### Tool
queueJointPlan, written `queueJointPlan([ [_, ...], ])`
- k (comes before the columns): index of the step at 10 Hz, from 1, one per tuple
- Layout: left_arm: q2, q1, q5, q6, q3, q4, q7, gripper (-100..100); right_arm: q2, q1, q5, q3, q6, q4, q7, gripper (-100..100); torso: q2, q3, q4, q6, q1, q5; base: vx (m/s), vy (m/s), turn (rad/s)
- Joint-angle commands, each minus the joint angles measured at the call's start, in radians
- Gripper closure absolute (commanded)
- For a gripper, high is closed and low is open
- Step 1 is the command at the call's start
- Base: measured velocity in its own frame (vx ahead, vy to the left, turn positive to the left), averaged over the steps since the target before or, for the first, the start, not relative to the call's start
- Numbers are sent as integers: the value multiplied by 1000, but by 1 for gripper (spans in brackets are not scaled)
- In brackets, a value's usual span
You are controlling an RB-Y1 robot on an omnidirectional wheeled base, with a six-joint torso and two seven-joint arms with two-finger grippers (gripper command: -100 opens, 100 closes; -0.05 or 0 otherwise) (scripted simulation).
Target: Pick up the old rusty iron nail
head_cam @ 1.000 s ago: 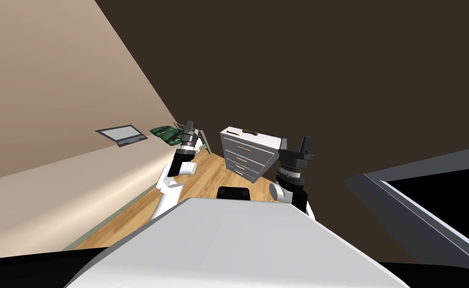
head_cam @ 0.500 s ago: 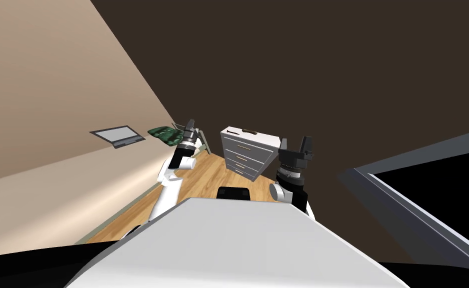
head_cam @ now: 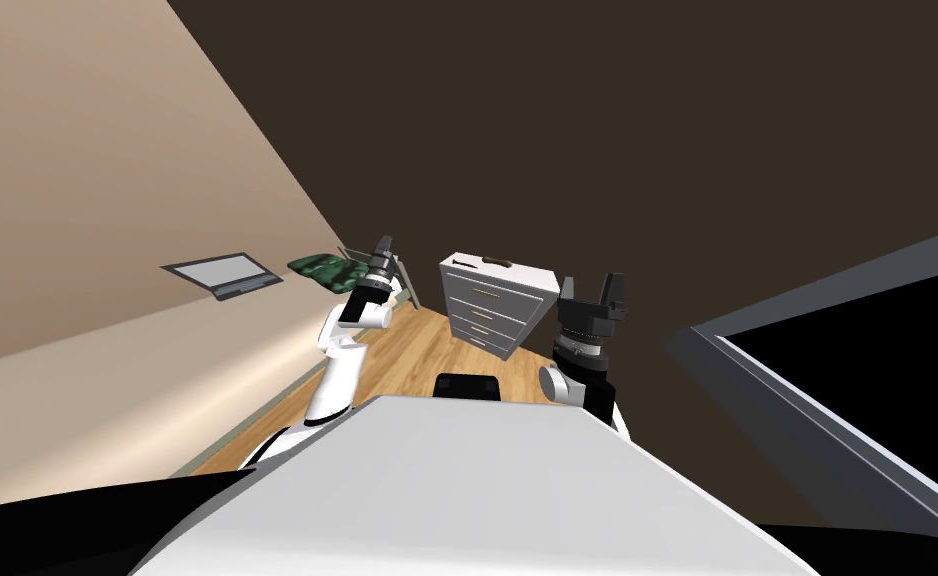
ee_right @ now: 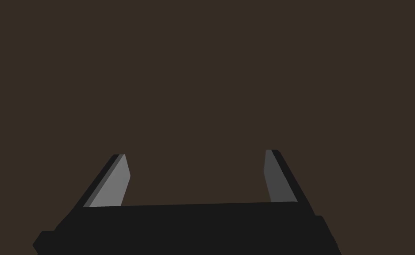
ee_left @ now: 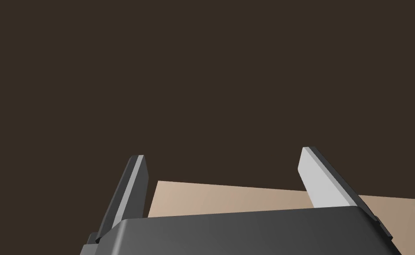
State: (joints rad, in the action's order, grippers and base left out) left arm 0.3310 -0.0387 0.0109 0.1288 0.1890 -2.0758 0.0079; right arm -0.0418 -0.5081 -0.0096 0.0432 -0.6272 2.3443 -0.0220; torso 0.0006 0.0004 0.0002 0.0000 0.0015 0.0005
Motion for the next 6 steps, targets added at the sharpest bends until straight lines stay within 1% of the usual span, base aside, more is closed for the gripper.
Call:
queueJointPlan([
  [1, 15, -33, 6, 50, 7, 27, 2, -100, 0, 0, 0, 0, 0, 0, 0, 0, 0, 0, 0, 0, 0, 0, -28, 20, -64],
  [2, 15, -33, 6, 58, 7, 27, 2, -100, 0, 0, 0, 0, 0, 0, 0, 0, 0, 0, 0, 0, 0, 0, -15, 14, -3],
  [3, 38, -81, 17, 95, 16, 64, 2, -100, 0, 0, 0, 0, 0, 0, 0, 0, 0, 0, 0, -1, 0, 0, -24, 11, -104],
  [4, 38, -85, 17, 121, 16, 64, 2, -100, 0, 0, 0, 0, 0, 0, 0, 0, 0, 0, 0, 0, 0, 0, -24, 18, -62],
  [5, 38, -85, 17, 133, 16, 64, 2, -100, 0, 0, 0, 0, 0, 0, 0, 0, 0, 0, 0, 0, 0, 0, -11, 12, 9],
  [6, 61, -132, 27, 169, 24, 104, 1, -100, 0, 0, 0, 0, 0, 0, 0, 0, -1, 0, 0, -1, 0, 0, -15, 7, -87],
])
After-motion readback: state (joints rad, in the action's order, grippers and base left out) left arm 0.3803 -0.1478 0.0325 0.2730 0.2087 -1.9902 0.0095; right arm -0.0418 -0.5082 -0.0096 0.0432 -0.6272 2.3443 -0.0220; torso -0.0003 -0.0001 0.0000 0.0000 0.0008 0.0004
